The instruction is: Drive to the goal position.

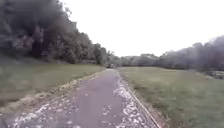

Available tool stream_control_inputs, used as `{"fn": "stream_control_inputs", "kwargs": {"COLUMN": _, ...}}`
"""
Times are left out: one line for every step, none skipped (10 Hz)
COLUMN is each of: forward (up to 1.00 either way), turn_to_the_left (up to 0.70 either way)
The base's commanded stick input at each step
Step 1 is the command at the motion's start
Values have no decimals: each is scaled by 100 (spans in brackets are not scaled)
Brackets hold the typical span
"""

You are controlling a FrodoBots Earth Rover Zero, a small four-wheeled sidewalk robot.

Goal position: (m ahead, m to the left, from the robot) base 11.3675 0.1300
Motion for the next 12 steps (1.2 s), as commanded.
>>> {"fn": "stream_control_inputs", "kwargs": {"forward": 100, "turn_to_the_left": 27}}
{"fn": "stream_control_inputs", "kwargs": {"forward": 100, "turn_to_the_left": 19}}
{"fn": "stream_control_inputs", "kwargs": {"forward": 100, "turn_to_the_left": 1}}
{"fn": "stream_control_inputs", "kwargs": {"forward": 100, "turn_to_the_left": 0}}
{"fn": "stream_control_inputs", "kwargs": {"forward": 100, "turn_to_the_left": 0}}
{"fn": "stream_control_inputs", "kwargs": {"forward": 100, "turn_to_the_left": 0}}
{"fn": "stream_control_inputs", "kwargs": {"forward": 100, "turn_to_the_left": 0}}
{"fn": "stream_control_inputs", "kwargs": {"forward": 100, "turn_to_the_left": 0}}
{"fn": "stream_control_inputs", "kwargs": {"forward": 100, "turn_to_the_left": 0}}
{"fn": "stream_control_inputs", "kwargs": {"forward": 100, "turn_to_the_left": 0}}
{"fn": "stream_control_inputs", "kwargs": {"forward": 100, "turn_to_the_left": 0}}
{"fn": "stream_control_inputs", "kwargs": {"forward": 100, "turn_to_the_left": 0}}
